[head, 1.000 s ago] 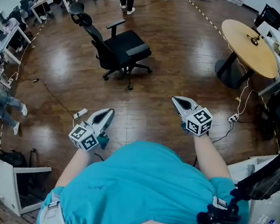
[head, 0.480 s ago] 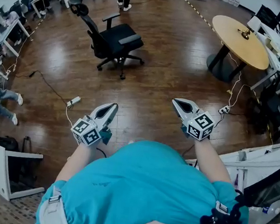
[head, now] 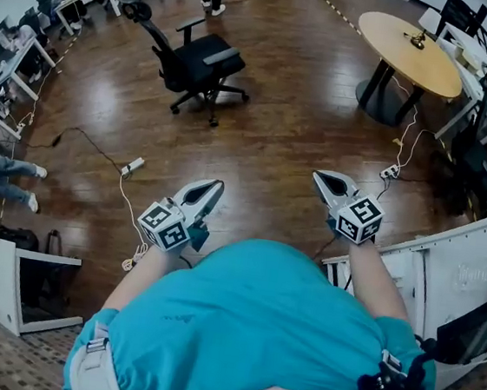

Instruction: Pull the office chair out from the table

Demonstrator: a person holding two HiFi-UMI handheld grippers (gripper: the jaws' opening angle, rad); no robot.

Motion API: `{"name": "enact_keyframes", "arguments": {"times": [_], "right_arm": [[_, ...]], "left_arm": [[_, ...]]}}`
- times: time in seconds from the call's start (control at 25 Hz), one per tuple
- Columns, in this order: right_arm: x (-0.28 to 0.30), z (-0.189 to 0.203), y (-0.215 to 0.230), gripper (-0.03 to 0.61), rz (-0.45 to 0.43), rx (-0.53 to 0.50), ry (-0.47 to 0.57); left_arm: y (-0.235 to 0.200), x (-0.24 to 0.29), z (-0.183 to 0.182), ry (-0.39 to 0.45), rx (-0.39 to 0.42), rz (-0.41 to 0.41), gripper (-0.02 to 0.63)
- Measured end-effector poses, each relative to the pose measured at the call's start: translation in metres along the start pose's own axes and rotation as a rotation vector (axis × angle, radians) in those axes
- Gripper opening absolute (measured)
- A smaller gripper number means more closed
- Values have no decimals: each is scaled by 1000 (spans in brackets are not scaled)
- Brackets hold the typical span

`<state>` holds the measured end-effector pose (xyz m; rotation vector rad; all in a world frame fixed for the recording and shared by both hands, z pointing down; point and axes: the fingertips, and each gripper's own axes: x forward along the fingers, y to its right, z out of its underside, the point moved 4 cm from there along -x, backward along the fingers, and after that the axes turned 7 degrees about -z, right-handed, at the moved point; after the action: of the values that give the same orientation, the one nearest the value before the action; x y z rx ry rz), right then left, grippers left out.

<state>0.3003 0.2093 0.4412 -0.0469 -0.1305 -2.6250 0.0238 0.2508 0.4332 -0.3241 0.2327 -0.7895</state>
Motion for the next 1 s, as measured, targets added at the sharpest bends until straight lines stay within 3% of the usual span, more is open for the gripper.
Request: {"name": "enact_keyframes", "arguments": {"times": [0.2, 0.32, 0.48, 0.72, 1.0], "right_arm": [[31, -2, -62, 0, -6, -35, 10], [73, -6, -99, 0, -26, -41, 36], [121, 4, -125, 0, -60, 9, 54], [144, -8, -132, 0, -112, 73, 92], [145, -15, -138, 0, -94, 48, 78]], "left_arm": [[-7, -78, -3, 7, 13, -14, 109], [-27, -127, -19, -13, 71, -7, 109], [-60, -175, -33, -5, 66, -78, 107], [-71, -199, -53, 36, 66, -145, 108], [-65, -210, -60, 59, 51, -142, 108]]}}
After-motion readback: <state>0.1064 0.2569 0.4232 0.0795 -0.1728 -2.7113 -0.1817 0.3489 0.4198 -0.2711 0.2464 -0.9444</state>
